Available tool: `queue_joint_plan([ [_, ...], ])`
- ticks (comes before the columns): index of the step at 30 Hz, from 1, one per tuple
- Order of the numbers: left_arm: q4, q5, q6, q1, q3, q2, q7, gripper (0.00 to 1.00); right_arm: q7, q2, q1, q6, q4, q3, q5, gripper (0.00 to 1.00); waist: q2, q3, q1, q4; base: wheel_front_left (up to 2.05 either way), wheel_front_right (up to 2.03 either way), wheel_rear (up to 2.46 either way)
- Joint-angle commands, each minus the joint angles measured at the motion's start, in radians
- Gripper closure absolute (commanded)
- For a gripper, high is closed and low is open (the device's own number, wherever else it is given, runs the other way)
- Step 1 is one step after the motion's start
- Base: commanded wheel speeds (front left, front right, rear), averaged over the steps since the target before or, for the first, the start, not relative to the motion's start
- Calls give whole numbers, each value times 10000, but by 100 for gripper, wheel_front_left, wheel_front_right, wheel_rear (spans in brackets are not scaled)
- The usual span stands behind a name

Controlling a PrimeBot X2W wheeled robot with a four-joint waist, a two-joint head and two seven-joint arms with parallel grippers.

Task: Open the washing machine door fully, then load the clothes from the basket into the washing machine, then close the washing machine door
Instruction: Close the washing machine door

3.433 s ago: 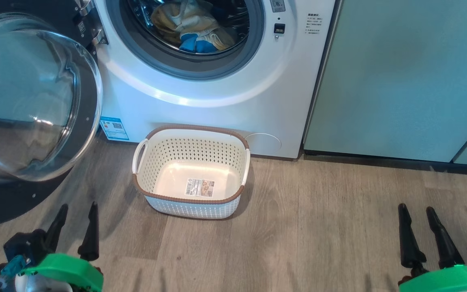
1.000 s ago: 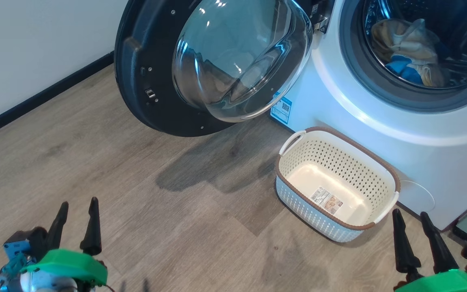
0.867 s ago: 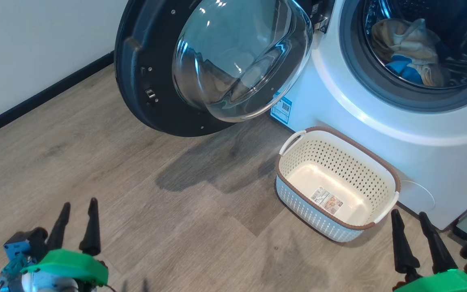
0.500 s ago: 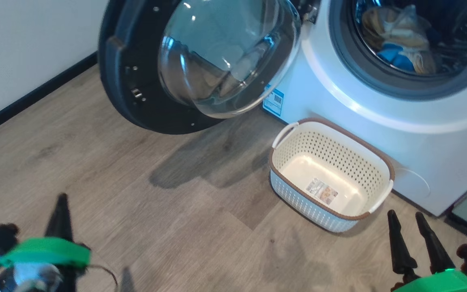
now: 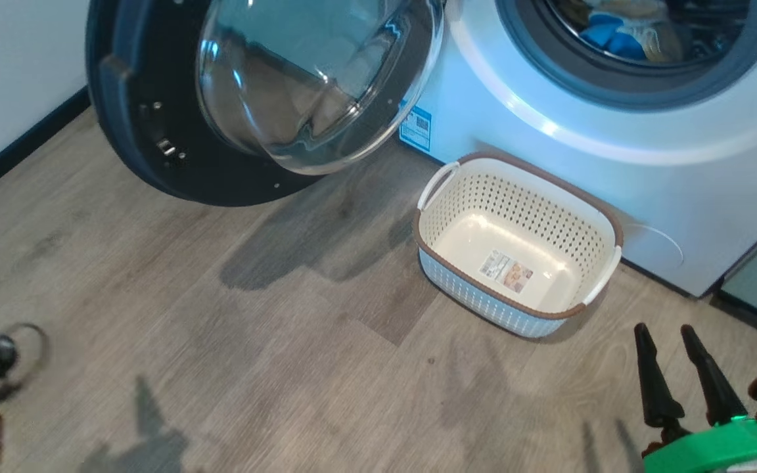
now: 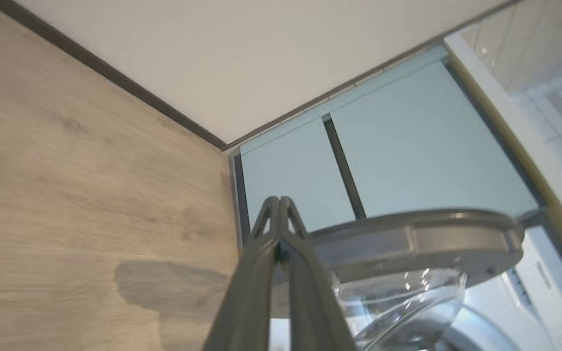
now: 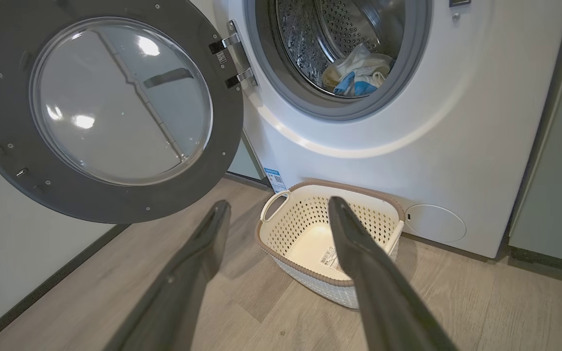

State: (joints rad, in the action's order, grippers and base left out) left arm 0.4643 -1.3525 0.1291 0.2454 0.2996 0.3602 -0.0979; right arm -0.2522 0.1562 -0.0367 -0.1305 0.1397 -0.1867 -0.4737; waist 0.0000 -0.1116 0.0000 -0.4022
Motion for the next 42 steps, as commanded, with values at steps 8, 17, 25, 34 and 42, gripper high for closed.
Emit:
queue_joint_plan([
  [8, 1987, -2466, 15, 1831, 1985, 1965, 1596, 100, -96, 495, 618, -2, -406, -109, 11, 0, 0, -497, 0, 299, 0, 0, 0],
  [17, 3708, -3140, 2, 3588, 2048, 2895, 2843, 100, -96, 712, 685, -2, -471, -99, 32, 0, 0, -832, 0, 428, 0, 0, 0],
  [25, 4725, -3006, -296, 5105, 1618, 3471, 3342, 100, -96, 958, 815, -2, -545, -64, 55, 0, 0, -1228, 0, 621, 0, 0, 0],
  [34, 5286, -2633, -347, 6305, 1040, 3546, 3531, 100, -96, 1097, 946, -2, -580, -132, 54, 0, 0, -1592, 0, 825, 0, 0, 0],
  [42, 5431, -2278, -333, 7052, 493, 3392, 3778, 100, -96, 1322, 1214, -2, -628, -177, 43, 0, 0, -2005, 0, 1108, 0, 0, 0],
])
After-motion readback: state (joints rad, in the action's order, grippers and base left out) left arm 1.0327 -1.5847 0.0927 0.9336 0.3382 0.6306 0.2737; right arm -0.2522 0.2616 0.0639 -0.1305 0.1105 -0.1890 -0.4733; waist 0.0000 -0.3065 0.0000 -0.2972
